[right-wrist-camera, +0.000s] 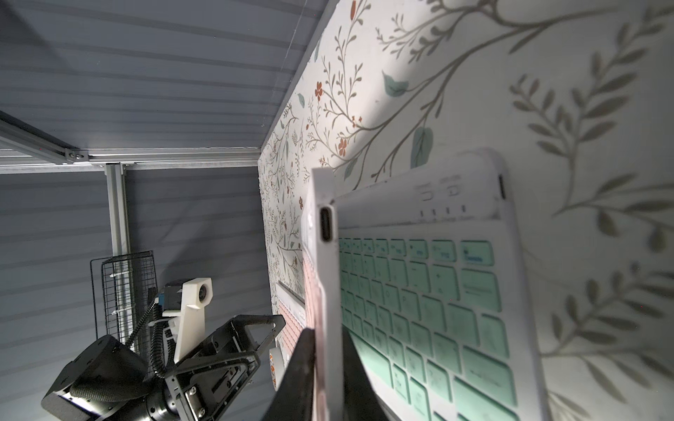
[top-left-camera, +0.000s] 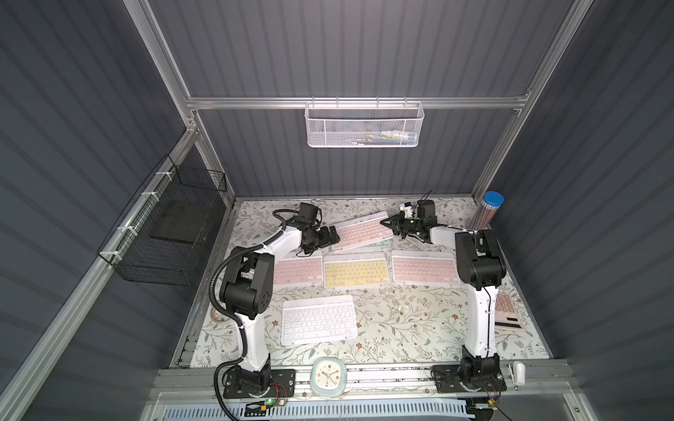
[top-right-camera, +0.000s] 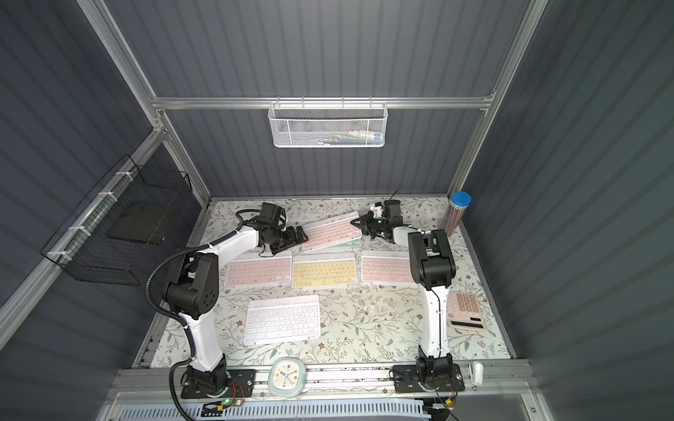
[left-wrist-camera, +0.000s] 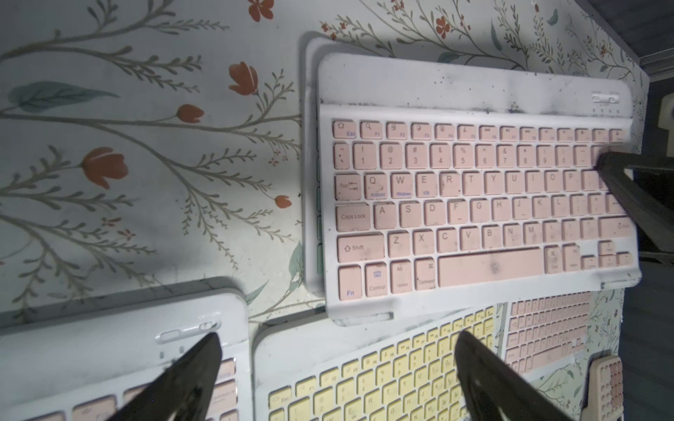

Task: Stack the numeric keypads
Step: Place the numeric keypad at the numeric keypad.

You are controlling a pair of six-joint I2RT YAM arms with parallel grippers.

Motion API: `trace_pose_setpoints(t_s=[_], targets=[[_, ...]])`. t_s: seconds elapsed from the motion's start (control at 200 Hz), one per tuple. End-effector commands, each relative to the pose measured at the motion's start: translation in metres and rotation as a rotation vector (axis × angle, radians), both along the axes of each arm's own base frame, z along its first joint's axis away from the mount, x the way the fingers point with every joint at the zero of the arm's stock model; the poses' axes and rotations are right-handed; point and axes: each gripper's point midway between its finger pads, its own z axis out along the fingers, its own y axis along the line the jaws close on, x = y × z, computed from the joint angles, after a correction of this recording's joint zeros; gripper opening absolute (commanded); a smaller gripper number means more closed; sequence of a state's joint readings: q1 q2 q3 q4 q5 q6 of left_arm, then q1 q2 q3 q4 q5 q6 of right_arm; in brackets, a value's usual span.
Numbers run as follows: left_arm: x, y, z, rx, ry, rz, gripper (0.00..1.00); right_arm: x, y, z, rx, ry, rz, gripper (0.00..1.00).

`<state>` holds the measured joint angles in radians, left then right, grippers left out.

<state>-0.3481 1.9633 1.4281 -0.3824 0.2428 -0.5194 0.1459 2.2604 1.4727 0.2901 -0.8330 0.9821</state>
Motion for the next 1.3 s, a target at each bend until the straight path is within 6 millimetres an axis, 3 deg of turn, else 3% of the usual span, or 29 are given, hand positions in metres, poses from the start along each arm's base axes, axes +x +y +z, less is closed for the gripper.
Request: trace_pose_setpoints(t_s=[0.0,0.4,0.765,1.291], targets=[[-0.001,-0.006,-0.009,-0.014,0.023,-0.013,1.00,0.002,0.001,-0.011,-0.022,-0.002,-0.004,0.17],[-0.002,-0.010,-0.013,-0.020,0.037,-0.031,1.00,-0.004,-0.007,-0.022,-0.105,0.017,-0.044,0.45],[0.001,-0.015,-0.013,-0.024,0.037,-0.039,1.00,-0.010,-0.017,-0.025,-0.238,0.036,-0.083,0.50],[0.007,-0.036,-0.016,-0.095,0.053,-0.077,1.00,-0.006,-0.015,-0.023,-0.232,0.042,-0.077,0.52]])
